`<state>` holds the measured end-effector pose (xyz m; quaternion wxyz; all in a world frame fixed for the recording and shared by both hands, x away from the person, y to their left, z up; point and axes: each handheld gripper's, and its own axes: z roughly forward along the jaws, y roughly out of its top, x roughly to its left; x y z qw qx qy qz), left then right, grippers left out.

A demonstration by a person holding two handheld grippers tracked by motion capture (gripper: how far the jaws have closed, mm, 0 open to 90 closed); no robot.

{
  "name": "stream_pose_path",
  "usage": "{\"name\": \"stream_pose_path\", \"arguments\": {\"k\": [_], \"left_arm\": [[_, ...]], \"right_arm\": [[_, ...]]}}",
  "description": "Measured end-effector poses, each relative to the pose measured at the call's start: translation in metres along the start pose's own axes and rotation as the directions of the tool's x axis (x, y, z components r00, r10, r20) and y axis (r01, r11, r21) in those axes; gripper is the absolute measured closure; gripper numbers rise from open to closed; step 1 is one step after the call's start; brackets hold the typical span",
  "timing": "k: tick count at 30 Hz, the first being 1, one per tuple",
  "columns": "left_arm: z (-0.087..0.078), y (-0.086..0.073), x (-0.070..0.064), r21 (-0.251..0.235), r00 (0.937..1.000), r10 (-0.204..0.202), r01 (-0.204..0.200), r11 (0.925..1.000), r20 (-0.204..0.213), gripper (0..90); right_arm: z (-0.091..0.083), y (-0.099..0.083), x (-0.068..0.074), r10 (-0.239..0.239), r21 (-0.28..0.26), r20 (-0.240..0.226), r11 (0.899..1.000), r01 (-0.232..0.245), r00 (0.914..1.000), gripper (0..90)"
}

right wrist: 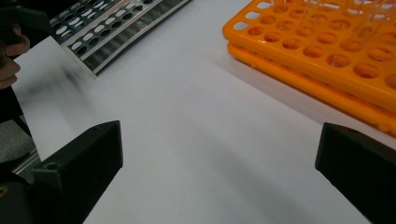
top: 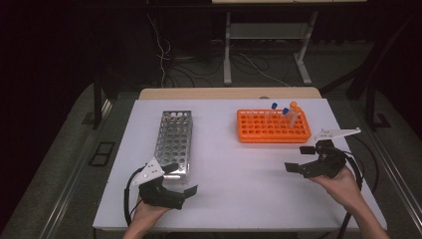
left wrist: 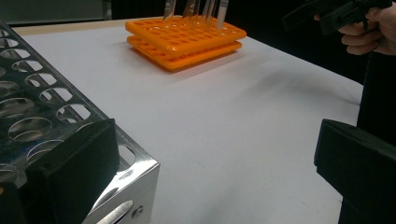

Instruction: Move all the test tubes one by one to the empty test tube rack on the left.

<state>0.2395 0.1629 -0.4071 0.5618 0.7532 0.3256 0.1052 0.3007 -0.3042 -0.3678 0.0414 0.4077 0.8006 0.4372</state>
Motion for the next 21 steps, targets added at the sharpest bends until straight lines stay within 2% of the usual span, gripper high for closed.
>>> {"name": "stream_pose_path", "arguments": {"k": [11,21], "left_arm": [[0.0,0.0,0.0,0.002,1.0,0.001,-0.001,1.0,0.001,0.0],[0.001,0.0,0.0,0.006,1.0,0.001,-0.001,1.0,0.004,0.0]], "right_arm": [[0.003,0.015,-0.02,0.012,0.021,0.022,1.0,-0.012,0.9997,0.3],[0.009,0.037,-0.047,0.022,0.016,0.044,1.0,-0.023,0.9988,0.3]]}}
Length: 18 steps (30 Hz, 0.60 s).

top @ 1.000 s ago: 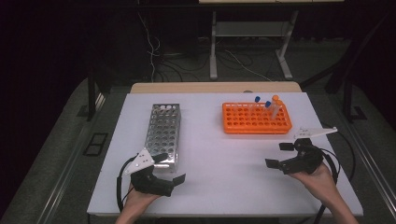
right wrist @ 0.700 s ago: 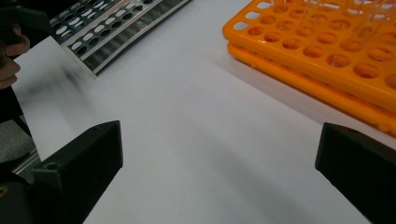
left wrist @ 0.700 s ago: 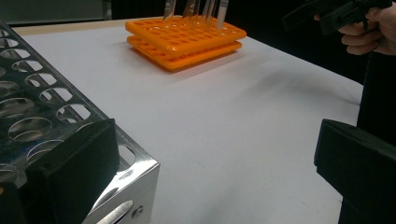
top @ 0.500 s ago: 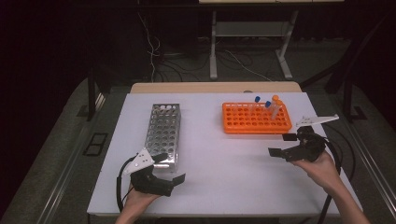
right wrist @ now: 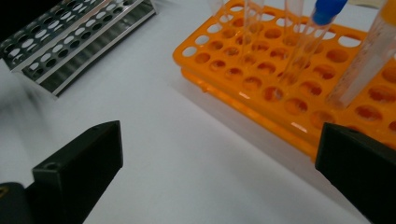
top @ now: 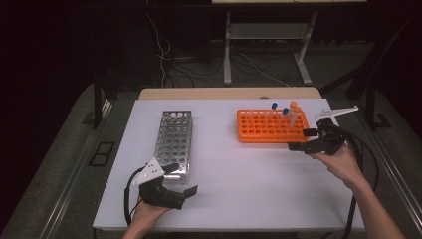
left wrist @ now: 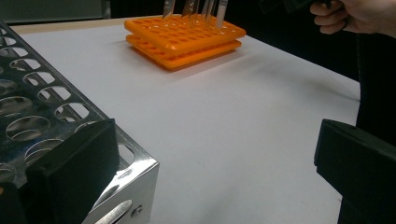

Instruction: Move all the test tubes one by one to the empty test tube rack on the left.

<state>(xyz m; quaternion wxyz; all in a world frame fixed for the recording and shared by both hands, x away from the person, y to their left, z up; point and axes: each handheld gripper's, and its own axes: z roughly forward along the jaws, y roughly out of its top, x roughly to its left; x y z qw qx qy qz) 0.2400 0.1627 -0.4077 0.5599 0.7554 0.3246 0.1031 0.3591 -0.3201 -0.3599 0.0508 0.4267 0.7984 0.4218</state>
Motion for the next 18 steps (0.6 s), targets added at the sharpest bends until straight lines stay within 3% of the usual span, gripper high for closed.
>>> {"name": "stream_pose_path", "arguments": {"k": [18], "left_arm": [[0.001,0.0,0.0,0.004,1.0,0.0,0.0,1.0,0.003,0.0]], "right_arm": [[0.024,0.021,-0.043,0.028,0.009,0.069,1.0,-0.029,0.9972,0.3]]}}
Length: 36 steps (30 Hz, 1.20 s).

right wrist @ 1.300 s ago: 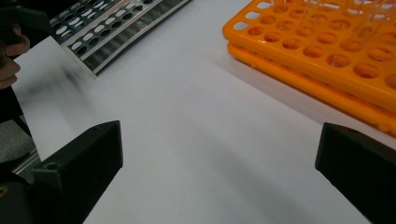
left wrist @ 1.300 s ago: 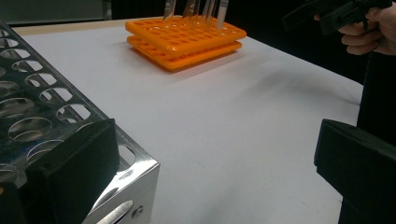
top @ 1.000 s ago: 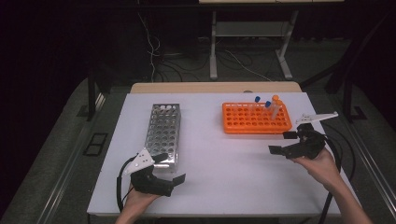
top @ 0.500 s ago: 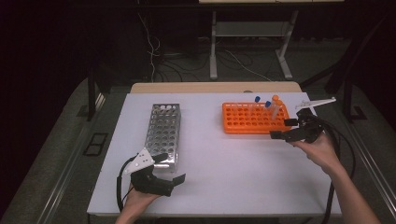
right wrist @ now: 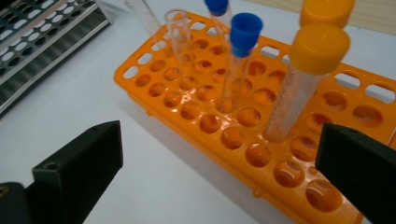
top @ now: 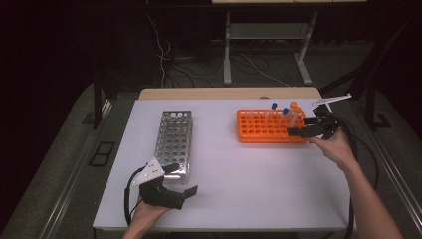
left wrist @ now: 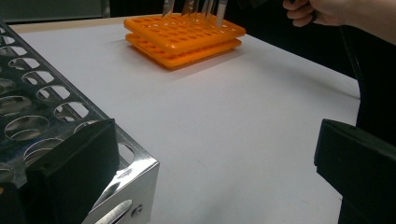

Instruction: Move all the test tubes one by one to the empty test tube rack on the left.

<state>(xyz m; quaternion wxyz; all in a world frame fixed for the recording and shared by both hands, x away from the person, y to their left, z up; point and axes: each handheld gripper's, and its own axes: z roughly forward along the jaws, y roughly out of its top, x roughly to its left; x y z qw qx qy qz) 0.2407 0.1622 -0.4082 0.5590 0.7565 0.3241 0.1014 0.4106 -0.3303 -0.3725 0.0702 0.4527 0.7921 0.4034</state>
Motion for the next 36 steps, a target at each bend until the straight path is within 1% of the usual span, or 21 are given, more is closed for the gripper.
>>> {"name": "stream_pose_path", "arguments": {"k": [1,2,5,6,7,8,9,10,11,17,20,21,22,23,24,25,26,28,29,31,36], "left_arm": [[0.0,0.0,0.0,0.001,1.0,0.0,0.0,1.0,0.0,0.0],[0.0,0.0,0.0,0.001,1.0,0.0,0.0,1.0,0.0,0.0],[0.0,0.0,0.0,0.001,1.0,0.0,0.0,1.0,0.0,0.0],[0.0,0.0,0.0,0.001,1.0,0.0,0.0,1.0,0.0,0.0],[0.0,0.0,0.0,0.001,1.0,0.0,0.0,1.0,0.0,0.0],[0.0,0.0,0.0,0.001,1.0,-0.001,0.001,1.0,-0.002,0.0],[0.0,0.0,0.0,0.002,1.0,-0.001,0.001,1.0,-0.002,0.0],[0.0,0.0,0.0,0.004,1.0,0.001,-0.001,1.0,-0.002,0.0],[0.001,0.0,0.0,0.005,1.0,0.001,-0.001,1.0,-0.001,0.0],[0.0,0.0,0.0,0.005,1.0,0.0,0.0,1.0,-0.003,0.0],[0.0,0.0,0.0,0.006,1.0,0.001,-0.001,1.0,-0.003,0.0],[0.0,0.0,0.0,0.006,1.0,0.002,-0.002,1.0,-0.003,0.0],[0.0,0.0,0.0,0.006,1.0,0.001,-0.001,1.0,-0.004,0.0],[0.0,0.0,0.001,0.006,1.0,0.0,0.0,1.0,-0.004,0.0],[0.0,0.0,0.001,0.006,1.0,0.0,0.0,1.0,-0.004,0.0],[0.0,0.0,0.001,0.006,1.0,0.001,-0.001,1.0,-0.003,0.0],[0.0,0.0,0.001,0.005,1.0,0.0,0.0,1.0,-0.003,0.0],[0.0,0.0,0.0,0.005,1.0,0.0,0.0,1.0,-0.004,0.0],[0.0,0.0,0.0,0.008,1.0,0.003,-0.003,1.0,-0.004,0.0],[0.001,0.001,-0.001,0.012,1.0,0.005,-0.005,0.9999,-0.004,0.0],[0.001,0.005,-0.002,0.011,1.0,-0.004,0.004,0.9999,-0.003,0.0]], "right_arm": [[0.002,0.0,-0.003,0.003,0.003,0.005,1.0,-0.003,1.0,0.4],[0.006,0.0,-0.008,0.007,0.005,0.008,1.0,-0.007,0.9999,6.3],[0.009,-0.001,-0.013,0.006,0.002,0.018,1.0,-0.006,0.9998,8.2],[0.01,-0.001,-0.015,0.01,0.001,0.026,1.0,-0.01,0.9996,11.9],[0.012,-0.003,-0.02,0.005,-0.01,0.029,1.0,-0.005,0.9996,19.1],[0.012,-0.003,-0.02,0.005,-0.01,0.029,1.0,-0.005,0.9996,19.1],[0.014,-0.003,-0.023,0.006,-0.017,0.038,1.0,-0.005,0.9993,25.7],[0.016,-0.003,-0.025,0.003,-0.021,0.038,1.0,-0.002,0.9993,28.4],[0.016,-0.003,-0.025,0.003,-0.021,0.038,1.0,-0.002,0.9993,28.4],[0.027,-0.005,-0.029,0.002,-0.036,0.052,0.999,0.0,0.9987,45.4],[0.031,-0.004,-0.029,-0.003,-0.044,0.08,0.999,0.007,0.9968,54.7],[0.031,-0.004,-0.029,-0.003,-0.044,0.08,0.999,0.007,0.9968,54.7],[0.033,-0.004,-0.029,-0.005,-0.046,0.11,0.999,0.01,0.9939,59.6],[0.034,-0.003,-0.029,-0.005,-0.05,0.115,0.999,0.011,0.9934,62.8],[0.034,-0.003,-0.029,-0.005,-0.05,0.115,0.999,0.011,0.9934,62.8],[0.034,-0.004,-0.029,-0.006,-0.05,0.118,0.999,0.012,0.993,66.3],[0.035,-0.004,-0.029,-0.007,-0.048,0.11,0.999,0.013,0.9939,72.9],[0.035,-0.004,-0.028,-0.01,-0.051,0.111,0.999,0.016,0.9938,72.9],[0.035,-0.002,-0.026,-0.026,-0.041,0.125,0.999,0.032,0.9918,73.2],[0.033,-0.001,-0.023,-0.044,-0.042,0.14,0.998,0.051,0.9891,73.5],[0.024,0.002,-0.018,-0.057,-0.055,0.155,0.996,0.066,0.9863,73.6]]}}
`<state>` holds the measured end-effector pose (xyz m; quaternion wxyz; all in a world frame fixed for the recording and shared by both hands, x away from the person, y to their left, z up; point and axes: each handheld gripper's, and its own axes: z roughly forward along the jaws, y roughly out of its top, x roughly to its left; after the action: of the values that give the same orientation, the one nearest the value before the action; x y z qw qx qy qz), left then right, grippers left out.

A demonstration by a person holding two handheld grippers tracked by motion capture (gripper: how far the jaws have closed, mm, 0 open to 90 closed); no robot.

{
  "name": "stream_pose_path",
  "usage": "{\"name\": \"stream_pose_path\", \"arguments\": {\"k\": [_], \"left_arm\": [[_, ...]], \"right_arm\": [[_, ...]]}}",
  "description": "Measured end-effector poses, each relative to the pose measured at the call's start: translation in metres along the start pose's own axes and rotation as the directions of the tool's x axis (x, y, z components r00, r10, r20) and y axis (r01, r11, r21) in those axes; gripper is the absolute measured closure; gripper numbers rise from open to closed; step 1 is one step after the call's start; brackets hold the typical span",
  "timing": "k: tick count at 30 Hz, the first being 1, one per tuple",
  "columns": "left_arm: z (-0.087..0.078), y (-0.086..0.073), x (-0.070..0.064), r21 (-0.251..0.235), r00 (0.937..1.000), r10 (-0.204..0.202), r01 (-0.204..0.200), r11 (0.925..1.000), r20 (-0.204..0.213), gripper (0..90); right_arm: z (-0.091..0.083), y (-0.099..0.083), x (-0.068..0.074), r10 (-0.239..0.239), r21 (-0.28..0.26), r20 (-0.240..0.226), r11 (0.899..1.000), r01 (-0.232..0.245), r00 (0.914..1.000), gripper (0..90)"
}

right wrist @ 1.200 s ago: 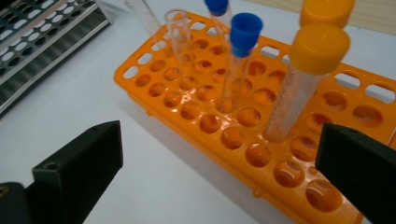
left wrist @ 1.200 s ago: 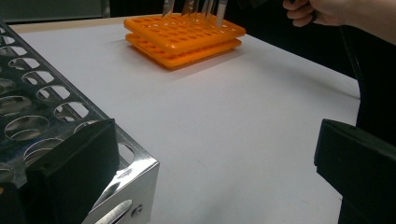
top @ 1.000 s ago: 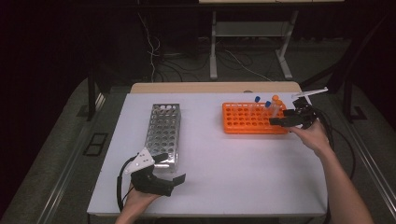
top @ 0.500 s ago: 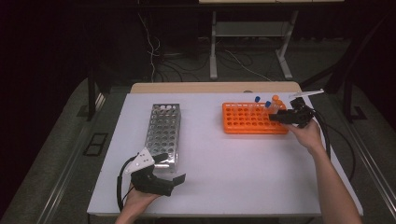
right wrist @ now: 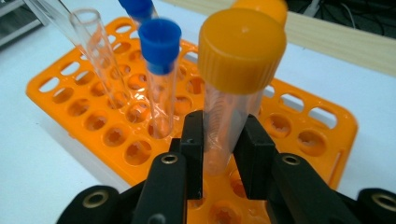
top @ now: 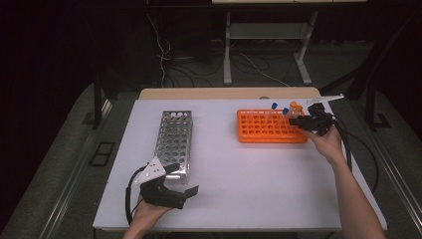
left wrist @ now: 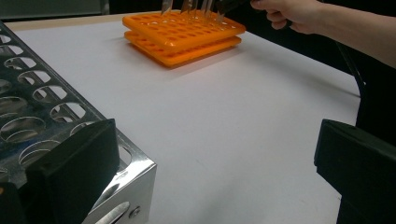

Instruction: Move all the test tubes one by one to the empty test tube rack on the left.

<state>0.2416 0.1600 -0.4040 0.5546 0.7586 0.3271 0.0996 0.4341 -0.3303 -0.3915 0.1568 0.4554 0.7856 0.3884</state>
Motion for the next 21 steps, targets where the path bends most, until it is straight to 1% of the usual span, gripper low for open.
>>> {"name": "stream_pose_path", "arguments": {"k": [5,7,8,9,11,12,13,15,17,21], "left_arm": [[-0.002,0.006,-0.001,-0.013,0.9999,-0.015,0.015,0.9998,0.003,0.0],[-0.003,0.008,-0.001,-0.01,0.9999,-0.013,0.013,0.9999,0.006,0.0],[-0.004,0.01,-0.001,-0.009,0.9999,-0.014,0.014,0.9999,0.007,0.0],[-0.004,0.012,-0.001,-0.009,0.9999,-0.014,0.014,0.9999,0.01,0.0],[-0.005,0.016,-0.001,-0.009,0.9998,-0.013,0.013,0.9999,0.014,0.0],[-0.006,0.02,-0.001,-0.006,0.9998,-0.009,0.009,0.9999,0.017,0.0],[-0.006,0.02,-0.001,-0.006,0.9998,-0.009,0.009,0.9999,0.017,0.0],[-0.006,0.024,0.0,-0.006,0.9997,-0.009,0.009,0.9999,0.022,0.0],[-0.007,0.029,0.001,0.003,0.9994,-0.004,0.004,1.0,0.033,0.0],[-0.008,0.036,0.004,0.028,0.9991,0.005,-0.007,0.9996,0.042,0.0]], "right_arm": [[-0.014,0.008,0.003,-0.01,-0.015,0.01,1.0,0.01,0.9999,73.6],[-0.02,0.011,0.005,-0.015,-0.012,0.016,1.0,0.015,0.9998,73.6],[-0.026,0.012,0.007,-0.02,-0.011,0.01,1.0,0.02,0.9998,73.6],[-0.026,0.012,0.007,-0.02,-0.011,0.01,1.0,0.02,0.9998,73.6],[-0.034,0.012,0.012,-0.024,-0.006,-0.011,1.0,0.024,0.9997,73.6],[-0.037,0.012,0.013,-0.028,-0.004,-0.018,1.0,0.028,0.9994,73.6],[-0.037,0.012,0.013,-0.028,-0.004,-0.018,1.0,0.028,0.9994,73.6],[-0.043,0.013,0.019,-0.041,0.008,-0.033,0.999,0.041,0.9986,73.6],[-0.044,0.013,0.022,-0.048,0.013,-0.038,0.999,0.049,0.9981,73.6],[-0.051,0.015,0.034,-0.08,0.019,-0.064,0.997,0.081,0.9947,73.6]]}}
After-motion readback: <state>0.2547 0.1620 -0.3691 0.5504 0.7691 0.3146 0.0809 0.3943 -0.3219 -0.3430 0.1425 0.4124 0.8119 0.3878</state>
